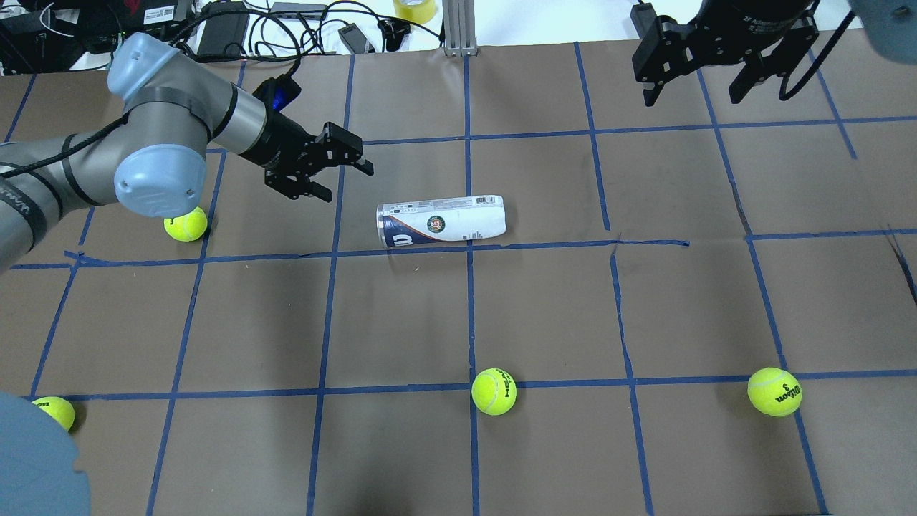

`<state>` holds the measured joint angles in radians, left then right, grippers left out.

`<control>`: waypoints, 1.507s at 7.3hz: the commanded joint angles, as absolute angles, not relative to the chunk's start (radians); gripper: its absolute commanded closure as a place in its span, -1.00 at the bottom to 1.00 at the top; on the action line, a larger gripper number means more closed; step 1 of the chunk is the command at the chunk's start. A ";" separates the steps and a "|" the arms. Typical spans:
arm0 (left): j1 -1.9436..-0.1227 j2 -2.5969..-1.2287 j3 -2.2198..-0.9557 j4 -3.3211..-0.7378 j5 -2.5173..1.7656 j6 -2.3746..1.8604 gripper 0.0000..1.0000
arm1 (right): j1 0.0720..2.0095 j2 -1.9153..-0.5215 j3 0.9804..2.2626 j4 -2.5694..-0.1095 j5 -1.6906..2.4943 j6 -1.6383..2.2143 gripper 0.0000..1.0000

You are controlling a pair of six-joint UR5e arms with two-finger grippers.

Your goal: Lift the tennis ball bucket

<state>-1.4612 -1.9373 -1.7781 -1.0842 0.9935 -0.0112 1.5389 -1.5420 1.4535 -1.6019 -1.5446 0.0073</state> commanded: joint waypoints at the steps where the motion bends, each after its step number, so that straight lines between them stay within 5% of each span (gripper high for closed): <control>1: -1.502 -1.980 -1.802 -1.027 0.988 -0.014 -1.00 | 1.540 -1.584 1.498 -1.607 -1.566 0.032 -1.00; 5: -1.540 -2.039 -1.801 -0.950 0.977 -0.063 -1.00 | 1.543 -1.612 1.506 -1.620 -1.568 0.072 -1.00; 6: -1.540 -2.042 -1.801 -0.951 0.954 -0.064 -0.60 | 1.543 -1.612 1.512 -1.620 -1.569 0.068 -1.00; 7: -1.540 -2.042 -1.796 -0.950 0.945 -0.069 0.75 | 1.543 -1.618 1.516 -1.615 -1.568 0.063 -1.00; 8: -1.540 -2.030 -1.795 -0.953 0.922 -0.157 1.00 | 1.564 -1.614 1.514 -1.621 -1.568 0.075 -1.00; 11: -1.542 -1.993 -1.609 -0.962 0.936 -0.433 1.00 | 1.612 -1.585 1.503 -1.669 -1.577 0.069 -1.00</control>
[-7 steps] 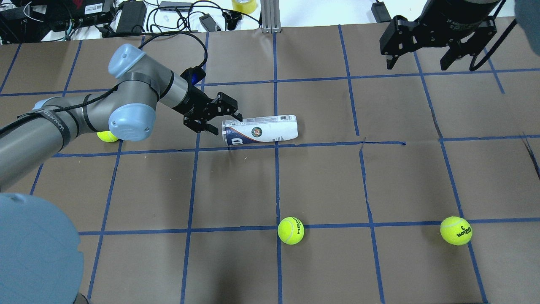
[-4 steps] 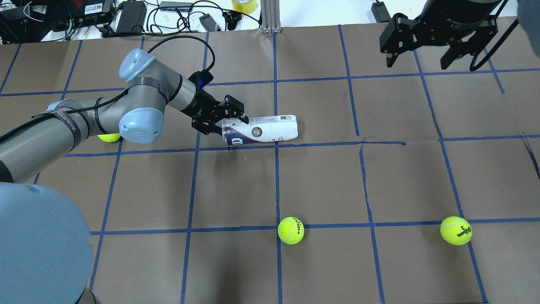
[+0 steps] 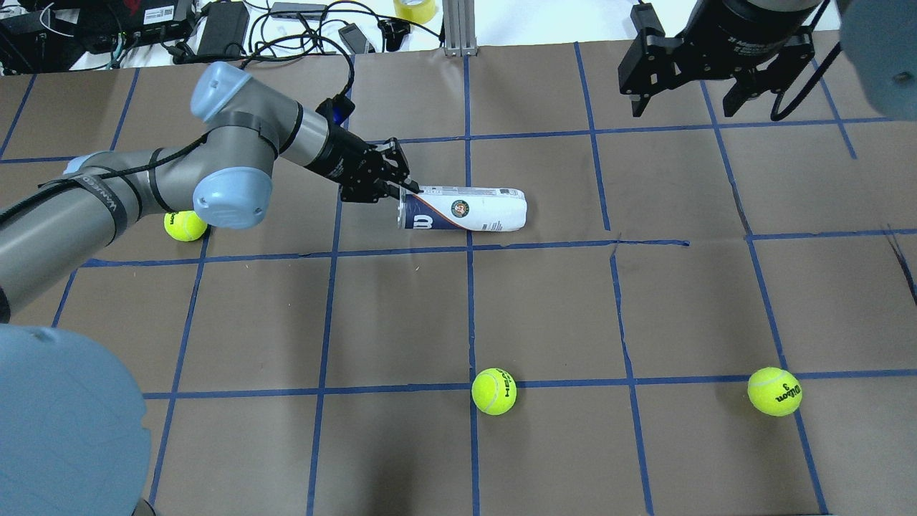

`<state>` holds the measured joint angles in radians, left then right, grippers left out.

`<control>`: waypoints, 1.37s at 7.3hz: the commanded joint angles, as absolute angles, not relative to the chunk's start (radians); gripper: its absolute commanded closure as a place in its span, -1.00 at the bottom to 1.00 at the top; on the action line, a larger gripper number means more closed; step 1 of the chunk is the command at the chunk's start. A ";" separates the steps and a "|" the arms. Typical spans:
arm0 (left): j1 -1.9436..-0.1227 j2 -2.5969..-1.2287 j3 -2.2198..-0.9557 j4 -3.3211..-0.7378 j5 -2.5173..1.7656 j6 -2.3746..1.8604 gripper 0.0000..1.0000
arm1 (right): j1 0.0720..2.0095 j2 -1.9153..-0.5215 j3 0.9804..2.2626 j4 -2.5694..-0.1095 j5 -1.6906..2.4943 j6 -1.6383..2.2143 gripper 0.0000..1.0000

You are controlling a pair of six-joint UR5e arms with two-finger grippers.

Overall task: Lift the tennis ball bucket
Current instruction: 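Lift the left gripper away from the can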

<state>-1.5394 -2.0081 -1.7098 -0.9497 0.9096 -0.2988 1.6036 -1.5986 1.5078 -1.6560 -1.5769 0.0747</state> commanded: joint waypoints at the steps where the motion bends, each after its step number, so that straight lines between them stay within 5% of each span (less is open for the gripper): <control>1: -1.540 -1.979 -1.500 -1.080 0.952 -0.457 1.00 | 1.609 -1.585 1.506 -1.669 -1.581 0.068 -1.00; 3: -1.540 -1.965 -1.323 -1.303 1.107 -0.457 1.00 | 1.608 -1.583 1.516 -1.667 -1.582 0.067 -1.00; 4: -1.540 -1.967 -1.339 -1.311 1.098 -0.454 1.00 | 1.609 -1.583 1.517 -1.669 -1.582 0.069 -1.00; 5: -1.540 -1.995 -1.380 -1.268 1.100 -0.419 -0.98 | 1.608 -1.583 1.519 -1.667 -1.583 0.069 -1.00; 10: -1.545 -2.087 -1.598 -0.946 1.022 -0.292 -1.00 | 1.609 -1.583 1.523 -1.667 -1.583 0.069 -1.00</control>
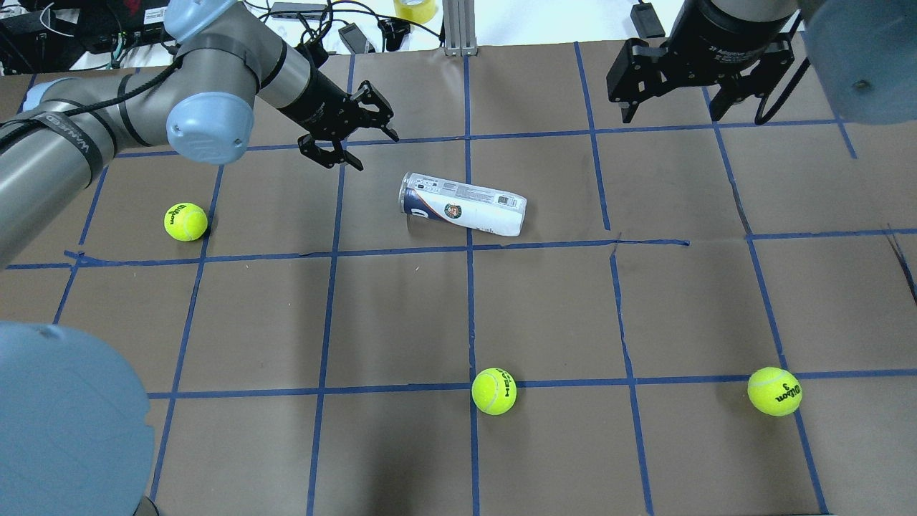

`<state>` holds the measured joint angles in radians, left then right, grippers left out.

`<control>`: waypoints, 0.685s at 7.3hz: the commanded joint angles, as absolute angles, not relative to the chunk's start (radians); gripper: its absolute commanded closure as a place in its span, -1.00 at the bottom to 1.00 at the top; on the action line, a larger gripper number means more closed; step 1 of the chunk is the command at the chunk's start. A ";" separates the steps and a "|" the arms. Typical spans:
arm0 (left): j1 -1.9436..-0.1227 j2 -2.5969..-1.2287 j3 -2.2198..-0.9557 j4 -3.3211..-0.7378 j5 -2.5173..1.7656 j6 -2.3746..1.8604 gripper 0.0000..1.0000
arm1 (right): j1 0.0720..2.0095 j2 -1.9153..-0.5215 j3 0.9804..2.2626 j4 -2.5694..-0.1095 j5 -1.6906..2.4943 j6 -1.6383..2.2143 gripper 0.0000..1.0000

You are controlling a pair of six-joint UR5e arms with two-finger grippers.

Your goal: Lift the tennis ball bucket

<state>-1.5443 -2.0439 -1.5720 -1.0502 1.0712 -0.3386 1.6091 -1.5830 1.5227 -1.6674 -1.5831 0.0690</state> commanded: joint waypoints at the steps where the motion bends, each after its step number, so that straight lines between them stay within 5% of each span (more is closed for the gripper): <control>1: -1.545 -2.130 -1.623 -0.871 0.990 -0.232 -1.00 | 1.609 -1.583 1.523 -1.666 -1.585 0.069 -1.00; 5: -1.587 -2.181 -1.628 -0.816 0.989 -0.104 -1.00 | 1.609 -1.583 1.525 -1.660 -1.585 0.071 -1.00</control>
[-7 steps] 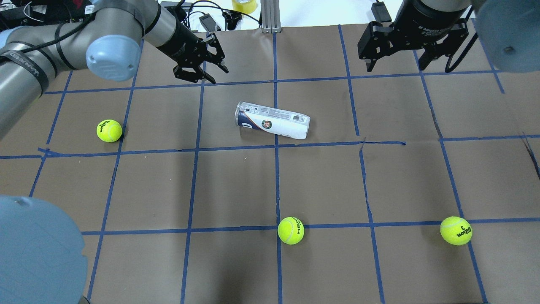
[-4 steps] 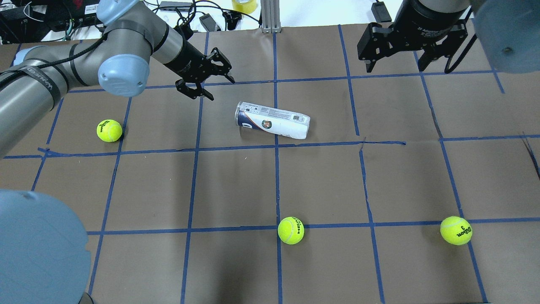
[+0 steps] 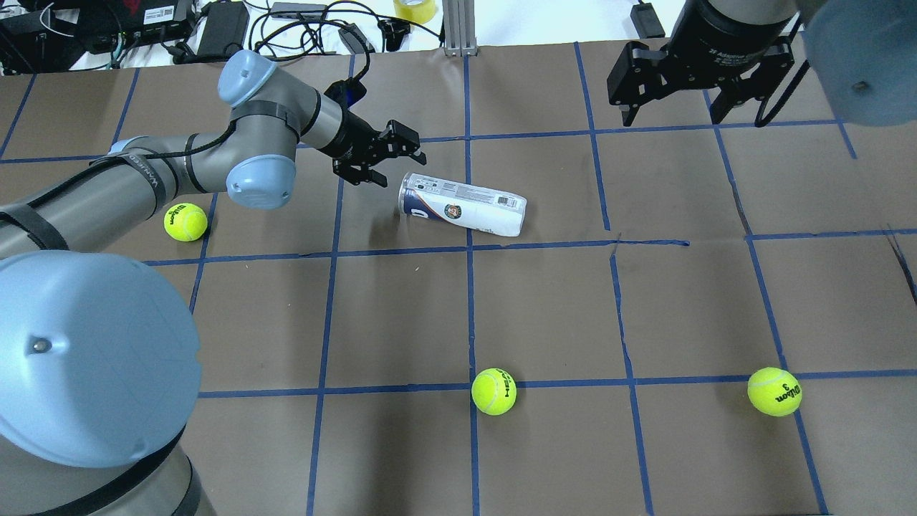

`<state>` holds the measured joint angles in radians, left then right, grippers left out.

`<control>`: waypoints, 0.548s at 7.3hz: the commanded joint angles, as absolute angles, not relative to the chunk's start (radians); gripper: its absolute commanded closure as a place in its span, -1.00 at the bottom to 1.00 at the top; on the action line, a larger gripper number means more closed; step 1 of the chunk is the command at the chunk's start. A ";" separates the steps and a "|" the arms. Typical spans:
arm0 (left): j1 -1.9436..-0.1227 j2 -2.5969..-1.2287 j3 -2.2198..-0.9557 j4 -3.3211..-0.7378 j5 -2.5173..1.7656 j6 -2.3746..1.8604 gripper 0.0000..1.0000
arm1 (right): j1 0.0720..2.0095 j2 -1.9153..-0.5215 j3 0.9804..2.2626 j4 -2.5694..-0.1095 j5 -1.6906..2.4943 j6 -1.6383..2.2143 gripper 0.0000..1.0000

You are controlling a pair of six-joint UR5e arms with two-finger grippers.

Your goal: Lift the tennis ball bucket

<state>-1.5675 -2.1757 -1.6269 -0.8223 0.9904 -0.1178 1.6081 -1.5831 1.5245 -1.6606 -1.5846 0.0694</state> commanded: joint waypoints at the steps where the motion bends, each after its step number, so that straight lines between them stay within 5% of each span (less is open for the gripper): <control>1: -1.610 -2.181 -1.631 -0.816 0.988 -0.106 -1.00 | 1.608 -1.583 1.525 -1.657 -1.585 0.069 -1.00; 3: -1.629 -2.177 -1.664 -0.816 0.973 -0.110 -0.93 | 1.609 -1.583 1.525 -1.652 -1.583 0.074 -1.00; 4: -1.635 -2.175 -1.669 -0.818 0.971 -0.121 0.18 | 1.609 -1.583 1.525 -1.652 -1.582 0.075 -1.00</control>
